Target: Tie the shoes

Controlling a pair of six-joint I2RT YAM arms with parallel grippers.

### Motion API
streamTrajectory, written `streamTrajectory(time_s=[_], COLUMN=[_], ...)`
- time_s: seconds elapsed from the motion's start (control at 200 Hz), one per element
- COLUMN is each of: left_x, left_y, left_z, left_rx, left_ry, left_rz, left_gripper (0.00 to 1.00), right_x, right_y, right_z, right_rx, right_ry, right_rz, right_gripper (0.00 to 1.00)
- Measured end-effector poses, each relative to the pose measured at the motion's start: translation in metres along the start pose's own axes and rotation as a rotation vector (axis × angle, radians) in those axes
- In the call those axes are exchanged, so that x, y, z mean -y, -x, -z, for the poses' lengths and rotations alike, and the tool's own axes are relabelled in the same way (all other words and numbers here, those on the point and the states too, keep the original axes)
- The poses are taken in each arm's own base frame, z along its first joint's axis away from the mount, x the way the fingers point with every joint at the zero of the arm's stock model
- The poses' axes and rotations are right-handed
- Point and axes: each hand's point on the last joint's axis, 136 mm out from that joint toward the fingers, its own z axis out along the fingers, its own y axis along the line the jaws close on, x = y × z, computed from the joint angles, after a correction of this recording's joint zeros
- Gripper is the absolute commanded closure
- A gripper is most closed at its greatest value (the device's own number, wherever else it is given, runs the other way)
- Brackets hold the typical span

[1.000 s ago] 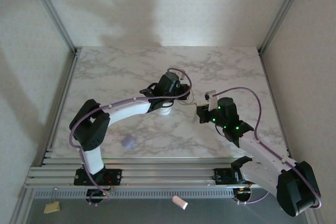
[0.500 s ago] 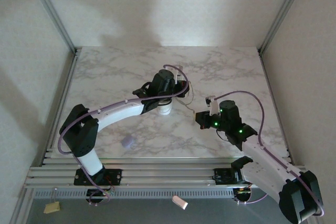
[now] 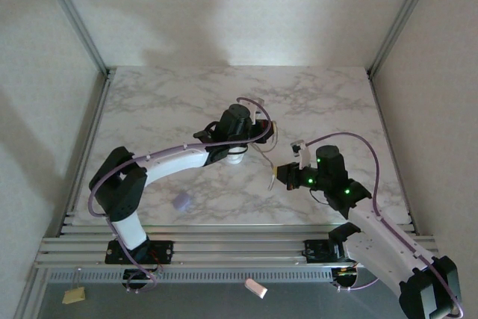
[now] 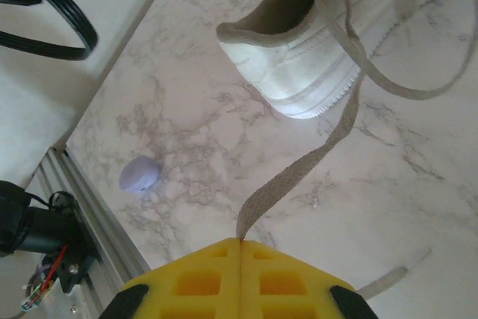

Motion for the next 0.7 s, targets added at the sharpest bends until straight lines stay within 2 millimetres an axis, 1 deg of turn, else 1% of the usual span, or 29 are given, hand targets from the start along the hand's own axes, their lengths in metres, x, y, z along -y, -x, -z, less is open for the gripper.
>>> streamTrajectory(time_s=[0.085, 0.205, 0.31, 0.41, 0.47, 0.576, 0.701], left_x=[0.000, 0.002, 0.009, 0.017, 0.018, 0.015, 0.017], left_y=[0.001, 0.003, 0.006, 0.002, -0.004, -0.014, -0.017], left_z=[0.004, 0.026, 0.048, 0.061, 0.063, 0.062, 0.062], left_rx=[0.008, 0.030, 0.061, 0.075, 0.070, 0.055, 0.056], left_ry=[0.001, -0.002, -0.019, -0.043, -0.045, -0.031, -0.022], left_rz=[-0.002, -0.016, -0.038, -0.063, -0.074, -0.094, -0.110], left_gripper=[1.00, 1.00, 1.00, 1.00, 1.00, 1.00, 1.00], right_x=[0.010, 0.019, 0.019, 0.013, 0.009, 0.000, -0.009], right_y=[0.000, 0.002, 0.006, 0.016, 0.023, 0.032, 0.030], right_z=[0.003, 0.007, 0.008, 0.011, 0.013, 0.015, 0.015], right_rx=[0.014, 0.033, 0.043, 0.064, 0.076, 0.086, 0.066], right_ry=[-0.063, -0.123, -0.131, -0.125, -0.119, -0.094, -0.047], right_rz=[-0.011, -0.030, -0.041, -0.034, -0.028, -0.014, -0.006], right_gripper=[1.00, 1.00, 1.00, 1.00, 1.00, 1.00, 1.00])
